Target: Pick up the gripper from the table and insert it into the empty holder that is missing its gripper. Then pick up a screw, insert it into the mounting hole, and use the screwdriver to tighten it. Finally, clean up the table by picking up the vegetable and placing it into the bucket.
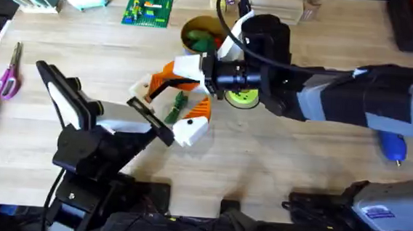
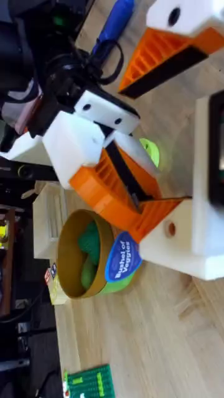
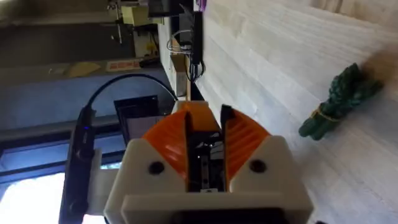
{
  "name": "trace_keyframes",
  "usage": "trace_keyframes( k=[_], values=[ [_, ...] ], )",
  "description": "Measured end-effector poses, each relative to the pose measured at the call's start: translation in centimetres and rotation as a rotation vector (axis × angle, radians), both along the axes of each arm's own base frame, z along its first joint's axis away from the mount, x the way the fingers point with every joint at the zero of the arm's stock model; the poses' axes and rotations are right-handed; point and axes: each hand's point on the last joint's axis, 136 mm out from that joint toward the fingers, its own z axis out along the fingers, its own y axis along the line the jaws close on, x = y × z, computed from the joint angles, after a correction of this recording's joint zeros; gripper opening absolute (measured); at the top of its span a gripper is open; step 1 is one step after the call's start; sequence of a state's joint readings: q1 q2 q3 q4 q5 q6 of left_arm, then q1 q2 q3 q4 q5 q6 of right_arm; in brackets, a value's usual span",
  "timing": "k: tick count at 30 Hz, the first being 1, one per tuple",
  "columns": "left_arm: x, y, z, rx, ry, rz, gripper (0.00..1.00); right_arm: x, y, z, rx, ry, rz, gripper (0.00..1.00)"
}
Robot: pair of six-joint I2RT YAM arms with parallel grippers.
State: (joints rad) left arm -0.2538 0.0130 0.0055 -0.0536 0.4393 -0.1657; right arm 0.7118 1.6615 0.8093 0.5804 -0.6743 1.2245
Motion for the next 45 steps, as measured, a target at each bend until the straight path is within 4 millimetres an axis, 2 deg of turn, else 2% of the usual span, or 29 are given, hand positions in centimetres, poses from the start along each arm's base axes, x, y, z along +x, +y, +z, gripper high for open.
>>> trace_keyframes(
  k=[11,18,24,34,40,45],
  values=[
    [-0.1,-0.1,0.0,0.009,-0.009,-0.007,0.992,-0.1,-0.2,-0.1,0.001,0.010,0.012,0.356],
    [-0.3,-0.4,0.1,0.016,-0.017,-0.026,0.992,0.4,-0.9,-0.1,0.004,0.016,0.011,0.465],
    [-0.6,-0.8,0.1,0.017,-0.021,-0.056,0.992,1.1,-1.5,0.0,0.009,0.020,0.001,0.480],
    [-0.7,-0.8,0.1,0.017,-0.022,-0.060,0.993,0.8,-1.5,0.1,0.017,0.024,0.023,0.502],
    [-0.7,-0.9,0.1,0.018,-0.023,-0.061,0.993,1.0,-2.2,1.0,0.049,-0.042,0.071,0.510],
    [-0.7,-0.9,0.1,0.019,-0.023,-0.064,0.992,0.4,-2.3,1.2,0.060,-0.095,0.126,0.509]
  ],
)
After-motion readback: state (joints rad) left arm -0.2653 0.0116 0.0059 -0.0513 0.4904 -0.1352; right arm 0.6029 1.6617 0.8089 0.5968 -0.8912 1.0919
